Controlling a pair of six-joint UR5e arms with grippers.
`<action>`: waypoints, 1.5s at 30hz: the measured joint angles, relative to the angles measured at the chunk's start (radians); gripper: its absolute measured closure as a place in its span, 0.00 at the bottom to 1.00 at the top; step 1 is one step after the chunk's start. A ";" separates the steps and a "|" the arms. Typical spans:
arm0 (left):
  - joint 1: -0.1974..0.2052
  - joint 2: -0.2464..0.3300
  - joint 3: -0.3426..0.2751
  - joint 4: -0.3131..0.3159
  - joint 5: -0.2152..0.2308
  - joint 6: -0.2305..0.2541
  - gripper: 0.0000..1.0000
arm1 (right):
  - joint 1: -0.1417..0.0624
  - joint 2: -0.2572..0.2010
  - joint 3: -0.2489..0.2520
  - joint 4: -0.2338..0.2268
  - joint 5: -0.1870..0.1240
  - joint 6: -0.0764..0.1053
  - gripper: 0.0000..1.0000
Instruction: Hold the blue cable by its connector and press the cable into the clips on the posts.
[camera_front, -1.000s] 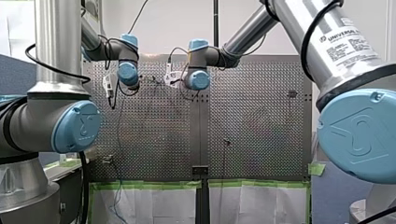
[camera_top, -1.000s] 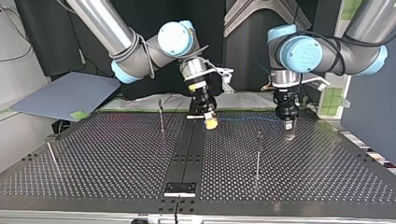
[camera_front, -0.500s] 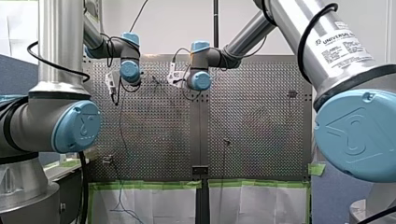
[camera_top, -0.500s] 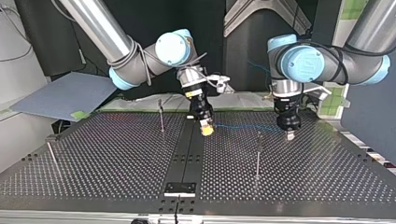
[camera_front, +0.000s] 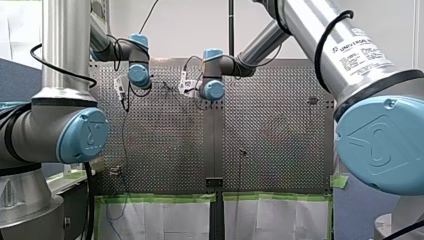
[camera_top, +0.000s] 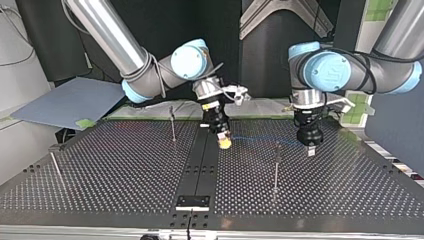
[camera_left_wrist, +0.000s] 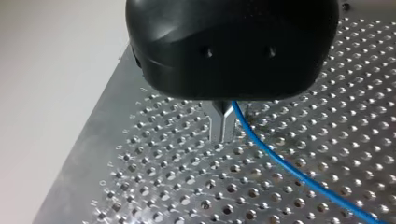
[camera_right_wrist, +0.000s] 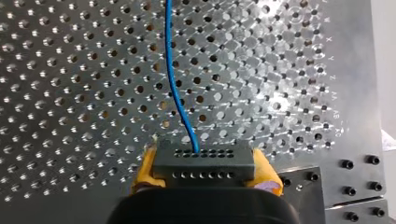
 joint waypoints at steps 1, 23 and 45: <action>0.000 0.000 0.002 0.000 0.000 -0.002 1.00 | 0.000 0.001 -0.006 0.003 0.000 0.001 1.00; 0.002 -0.044 0.008 0.025 0.031 -0.035 1.00 | -0.030 0.008 -0.045 0.023 -0.009 0.034 1.00; -0.006 -0.114 0.089 0.046 0.051 -0.106 1.00 | -0.036 0.014 -0.070 0.020 -0.041 0.026 1.00</action>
